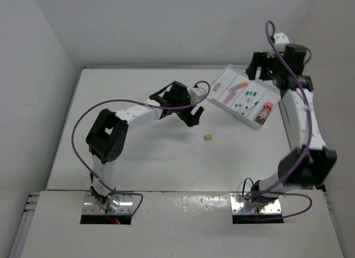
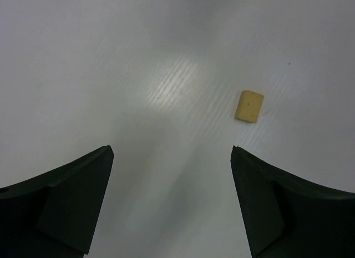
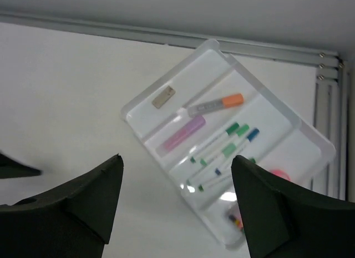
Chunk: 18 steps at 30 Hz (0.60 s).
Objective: Sort the stationery into containers
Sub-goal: Grab a piece of stationery with the left arm
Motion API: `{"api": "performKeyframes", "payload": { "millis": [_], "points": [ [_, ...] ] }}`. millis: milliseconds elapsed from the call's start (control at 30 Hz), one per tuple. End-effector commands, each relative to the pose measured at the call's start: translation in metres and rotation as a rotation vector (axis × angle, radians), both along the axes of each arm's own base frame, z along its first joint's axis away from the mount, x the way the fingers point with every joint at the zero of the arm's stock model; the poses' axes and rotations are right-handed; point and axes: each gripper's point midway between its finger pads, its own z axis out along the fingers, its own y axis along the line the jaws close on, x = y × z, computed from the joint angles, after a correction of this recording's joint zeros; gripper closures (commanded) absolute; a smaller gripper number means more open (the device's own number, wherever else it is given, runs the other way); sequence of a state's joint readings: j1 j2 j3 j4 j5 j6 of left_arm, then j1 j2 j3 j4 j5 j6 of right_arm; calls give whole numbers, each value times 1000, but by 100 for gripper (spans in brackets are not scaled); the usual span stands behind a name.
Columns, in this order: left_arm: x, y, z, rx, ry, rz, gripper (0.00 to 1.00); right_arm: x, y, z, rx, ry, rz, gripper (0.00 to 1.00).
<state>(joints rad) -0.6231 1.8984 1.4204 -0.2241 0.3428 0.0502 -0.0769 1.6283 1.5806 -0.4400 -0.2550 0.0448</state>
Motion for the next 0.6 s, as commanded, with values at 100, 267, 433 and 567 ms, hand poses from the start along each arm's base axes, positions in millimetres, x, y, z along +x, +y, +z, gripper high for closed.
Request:
{"api": "performKeyframes", "payload": {
  "millis": [100, 267, 433, 567],
  "points": [
    [-16, -66, -33, 151, -114, -241, 8, -129, 4, -64, 187, 209, -34, 27],
    [-32, -84, -61, 166, -70, -312, 16, -189, 7, -100, 227, 249, -73, 28],
    [-37, -91, -86, 215, -47, -323, 26, -205, 12, -107, 262, 261, -87, 30],
    [-48, -96, -102, 249, -39, -342, 39, -207, 14, -108, 275, 267, -87, 32]
  ]
}}
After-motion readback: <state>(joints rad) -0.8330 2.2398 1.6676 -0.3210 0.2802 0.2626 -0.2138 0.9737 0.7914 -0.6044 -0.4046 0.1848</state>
